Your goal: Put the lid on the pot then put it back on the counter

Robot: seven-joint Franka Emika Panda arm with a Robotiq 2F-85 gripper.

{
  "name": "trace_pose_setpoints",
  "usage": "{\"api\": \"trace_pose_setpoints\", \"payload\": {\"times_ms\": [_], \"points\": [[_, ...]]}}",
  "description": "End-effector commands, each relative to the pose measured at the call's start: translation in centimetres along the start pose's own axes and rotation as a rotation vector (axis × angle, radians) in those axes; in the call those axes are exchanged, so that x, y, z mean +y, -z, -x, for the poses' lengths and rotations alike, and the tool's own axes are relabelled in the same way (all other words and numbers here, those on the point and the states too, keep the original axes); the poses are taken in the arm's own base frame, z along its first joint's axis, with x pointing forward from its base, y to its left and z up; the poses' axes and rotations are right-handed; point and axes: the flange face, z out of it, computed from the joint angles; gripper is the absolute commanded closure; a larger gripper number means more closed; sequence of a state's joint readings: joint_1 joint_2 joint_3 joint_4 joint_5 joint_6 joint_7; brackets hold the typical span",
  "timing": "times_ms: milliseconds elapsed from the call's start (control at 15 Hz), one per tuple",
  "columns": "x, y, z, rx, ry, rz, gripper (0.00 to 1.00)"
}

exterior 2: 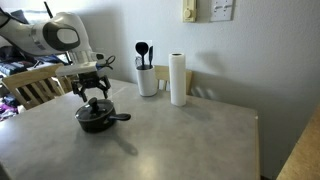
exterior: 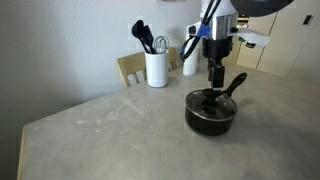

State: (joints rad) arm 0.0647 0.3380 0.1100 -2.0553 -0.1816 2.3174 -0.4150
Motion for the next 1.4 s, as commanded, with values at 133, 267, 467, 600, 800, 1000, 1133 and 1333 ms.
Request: {"api": "trace_pose_setpoints", "payload": {"times_ms": [133, 267, 467, 600, 800, 1000, 1133, 1333], "points": [[-0.3, -1.4, 0.0, -0.028, 0.052, -0.031, 0.0], [-0.5, -1.6, -0.2, -0.028, 0.072, -0.038, 0.0], [-0.8, -1.8, -0.5, -0.029, 0.103, -0.04, 0.0], [-1.0, -2.0, -0.7, -0.026, 0.123, -0.049, 0.0], [-1.5, -2.1, -0.9, -0.028, 0.162, -0.05, 0.25], [-1.6, -2.1, -1.0, -0.028, 0.184, -0.054, 0.42], [-1.5, -2.1, -0.9, -0.03, 0.187, -0.052, 0.56], [-1.1, -1.8, -0.7, -0.031, 0.177, -0.047, 0.77]]}}
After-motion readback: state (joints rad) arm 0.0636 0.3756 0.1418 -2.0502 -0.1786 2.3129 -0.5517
